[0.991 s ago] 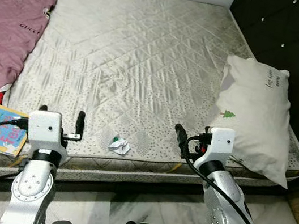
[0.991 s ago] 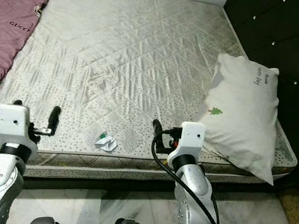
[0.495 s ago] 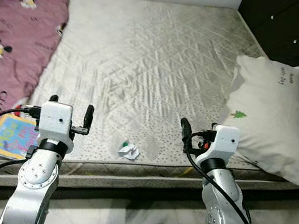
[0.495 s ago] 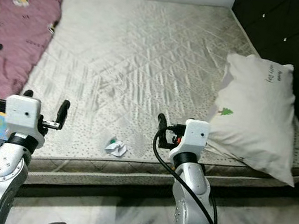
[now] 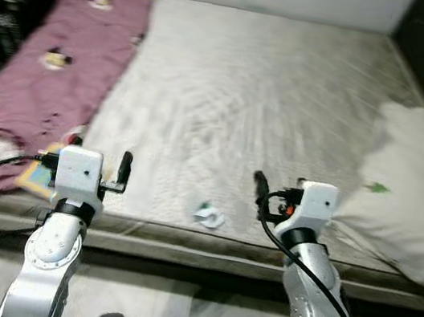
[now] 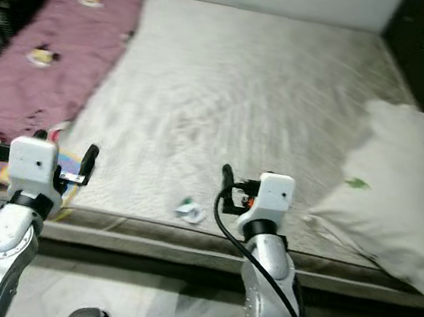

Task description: Clean up the room

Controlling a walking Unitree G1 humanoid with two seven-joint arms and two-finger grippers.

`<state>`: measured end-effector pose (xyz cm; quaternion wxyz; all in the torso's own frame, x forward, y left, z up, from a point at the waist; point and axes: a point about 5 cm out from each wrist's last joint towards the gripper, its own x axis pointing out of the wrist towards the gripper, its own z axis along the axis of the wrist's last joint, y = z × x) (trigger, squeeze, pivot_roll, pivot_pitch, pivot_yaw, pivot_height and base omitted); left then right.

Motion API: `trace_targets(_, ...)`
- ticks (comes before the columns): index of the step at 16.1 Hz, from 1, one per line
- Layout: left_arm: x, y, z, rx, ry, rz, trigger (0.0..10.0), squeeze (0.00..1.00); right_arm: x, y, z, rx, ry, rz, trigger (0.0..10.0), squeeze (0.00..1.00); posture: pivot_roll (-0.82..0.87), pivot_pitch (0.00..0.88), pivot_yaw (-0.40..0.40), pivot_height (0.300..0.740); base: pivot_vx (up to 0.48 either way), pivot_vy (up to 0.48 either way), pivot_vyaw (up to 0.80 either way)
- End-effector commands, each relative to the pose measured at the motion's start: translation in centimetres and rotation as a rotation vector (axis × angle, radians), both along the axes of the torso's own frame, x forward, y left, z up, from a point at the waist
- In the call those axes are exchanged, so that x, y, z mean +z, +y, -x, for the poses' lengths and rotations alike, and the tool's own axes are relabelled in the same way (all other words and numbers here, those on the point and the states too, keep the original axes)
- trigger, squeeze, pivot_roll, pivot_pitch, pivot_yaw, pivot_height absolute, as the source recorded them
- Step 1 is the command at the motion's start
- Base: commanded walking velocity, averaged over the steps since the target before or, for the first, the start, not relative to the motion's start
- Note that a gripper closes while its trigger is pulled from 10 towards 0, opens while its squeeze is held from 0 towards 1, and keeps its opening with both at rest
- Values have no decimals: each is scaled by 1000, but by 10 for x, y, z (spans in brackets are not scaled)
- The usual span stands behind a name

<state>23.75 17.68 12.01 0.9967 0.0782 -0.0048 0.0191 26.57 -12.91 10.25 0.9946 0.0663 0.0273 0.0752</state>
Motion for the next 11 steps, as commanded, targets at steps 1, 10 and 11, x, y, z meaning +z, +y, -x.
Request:
trace_targets(1, 3, 0, 0, -12, -2, 0, 10000, 0, 1, -4, 0, -17, 1, -8, 10000, 0, 8, 93, 4, 740, 0, 0, 0)
trace_targets(10, 3, 0, 8, 21, 5, 55, 10000, 0, 6, -5, 1, 19, 2, -26, 10000, 0, 35, 134, -37, 730, 0, 0, 0)
trace_targets(11, 3, 0, 8, 21, 7, 55, 10000, 0, 6, -5, 1, 21, 3, -25, 10000, 0, 31, 132, -36, 720, 0, 0, 0)
